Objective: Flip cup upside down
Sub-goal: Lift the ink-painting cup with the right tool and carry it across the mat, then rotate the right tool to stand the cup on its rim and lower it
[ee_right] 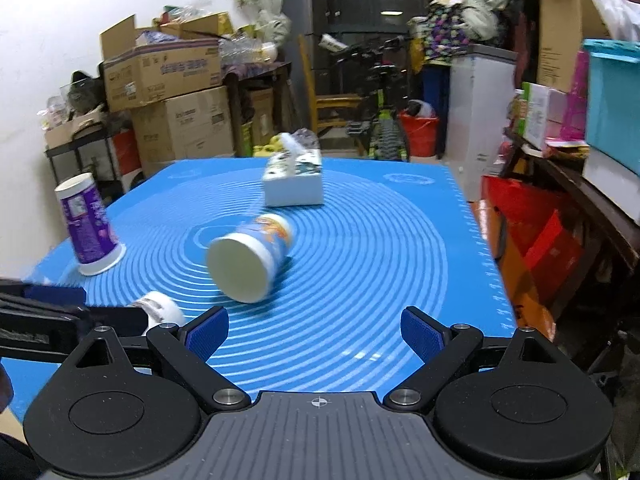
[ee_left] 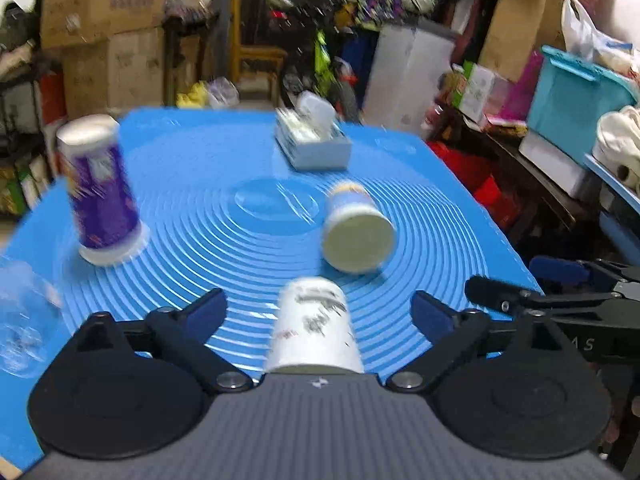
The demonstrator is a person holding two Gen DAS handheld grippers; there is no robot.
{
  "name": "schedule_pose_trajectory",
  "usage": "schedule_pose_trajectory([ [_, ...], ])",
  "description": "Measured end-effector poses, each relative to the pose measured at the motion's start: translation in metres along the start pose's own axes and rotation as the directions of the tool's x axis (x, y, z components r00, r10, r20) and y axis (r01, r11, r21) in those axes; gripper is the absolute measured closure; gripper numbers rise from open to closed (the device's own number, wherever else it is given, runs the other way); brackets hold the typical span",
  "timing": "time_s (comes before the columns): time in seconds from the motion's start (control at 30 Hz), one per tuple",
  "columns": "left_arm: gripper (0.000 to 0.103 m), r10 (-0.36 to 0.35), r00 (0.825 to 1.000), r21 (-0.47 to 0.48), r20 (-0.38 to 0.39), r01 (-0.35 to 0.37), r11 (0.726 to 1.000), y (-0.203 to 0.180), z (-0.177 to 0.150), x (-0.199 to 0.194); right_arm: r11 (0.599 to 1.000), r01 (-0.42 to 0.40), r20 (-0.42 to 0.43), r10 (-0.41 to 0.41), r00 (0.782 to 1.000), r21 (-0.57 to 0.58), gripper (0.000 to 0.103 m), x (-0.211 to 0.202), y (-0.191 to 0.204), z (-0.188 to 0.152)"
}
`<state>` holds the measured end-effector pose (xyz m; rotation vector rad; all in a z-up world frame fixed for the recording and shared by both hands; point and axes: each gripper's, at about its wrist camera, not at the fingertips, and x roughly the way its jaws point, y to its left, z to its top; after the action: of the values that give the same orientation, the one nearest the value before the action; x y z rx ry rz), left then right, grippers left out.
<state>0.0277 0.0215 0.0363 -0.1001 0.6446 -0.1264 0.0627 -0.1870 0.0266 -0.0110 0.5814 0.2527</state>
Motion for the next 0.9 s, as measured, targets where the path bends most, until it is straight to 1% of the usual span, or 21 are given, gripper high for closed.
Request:
schedule_pose_trajectory([
  [0.1,0.003,0.043,0.999,-0.016,0.021,-0.042,0.999,0.012,0.004,-0.008,0.998,-0.058,-0.025,0.057,0.998,-0.023,0.009,0.002,0.015,0.012],
  [0.17,0.003,0.068,0.997,-0.054,0.027,-0.067,0.996,0.026,0.005,-0.010,0.995,-0.096,-0.049,0.094,0.994,-0.026,0.009,0.008,0.026,0.020],
  [0.23,0.003,0.120,0.992,-0.092,0.029,-0.117,0.989,0.041,0.005,-0.010,0.992,-0.126,-0.088,0.124,0.988,-0.016,0.009,0.017,0.038,0.029],
  [0.3,0.003,0.189,0.981,-0.112,0.040,-0.183,0.977,0.053,0.005,-0.009,0.987,-0.160,-0.133,0.159,0.978,0.004,0.009,0.027,0.050,0.036],
  [0.37,0.003,0.258,0.965,-0.133,0.046,-0.250,0.959,0.066,0.002,-0.008,0.982,-0.185,-0.169,0.186,0.968,0.017,0.009,0.036,0.065,0.041],
  [0.43,0.003,0.298,0.954,-0.151,0.039,-0.289,0.945,0.076,-0.001,-0.006,0.981,-0.191,-0.203,0.193,0.960,0.028,0.009,0.047,0.078,0.043],
  [0.47,0.003,0.307,0.951,-0.158,0.032,-0.298,0.941,0.082,-0.003,-0.005,0.981,-0.191,-0.219,0.195,0.956,0.038,0.009,0.053,0.084,0.043],
  [0.53,0.003,0.320,0.947,-0.170,0.028,-0.311,0.935,0.088,-0.005,-0.005,0.976,-0.201,-0.272,0.218,0.937,0.090,0.009,0.068,0.090,0.042],
  [0.57,0.003,0.330,0.943,-0.176,0.030,-0.320,0.931,0.090,-0.005,-0.005,0.970,-0.208,-0.307,0.236,0.922,0.123,0.011,0.077,0.092,0.041],
  [0.63,0.003,0.353,0.935,-0.183,0.044,-0.340,0.923,0.093,-0.007,-0.007,0.967,-0.198,-0.374,0.244,0.895,0.158,0.013,0.094,0.097,0.038],
  [0.67,0.003,0.362,0.931,-0.181,0.051,-0.347,0.920,0.093,-0.008,-0.008,0.970,-0.183,-0.399,0.233,0.887,0.158,0.014,0.100,0.099,0.035],
  [0.73,0.003,0.376,0.925,-0.167,0.057,-0.362,0.917,0.091,-0.011,-0.006,0.975,-0.162,-0.423,0.213,0.881,0.154,0.014,0.106,0.102,0.031],
  [0.77,0.003,0.374,0.926,-0.156,0.056,-0.362,0.919,0.090,-0.012,-0.005,0.972,-0.163,-0.426,0.220,0.877,0.166,0.014,0.107,0.101,0.029],
  [0.83,0.003,0.355,0.934,-0.138,0.046,-0.346,0.928,0.091,-0.014,-0.001,0.964,-0.167,-0.432,0.244,0.868,0.208,0.016,0.109,0.097,0.027],
  [0.9,0.003,0.338,0.940,-0.131,0.040,-0.330,0.935,0.090,-0.016,0.000,0.952,-0.190,-0.438,0.280,0.854,0.239,0.028,0.108,0.093,0.027],
])
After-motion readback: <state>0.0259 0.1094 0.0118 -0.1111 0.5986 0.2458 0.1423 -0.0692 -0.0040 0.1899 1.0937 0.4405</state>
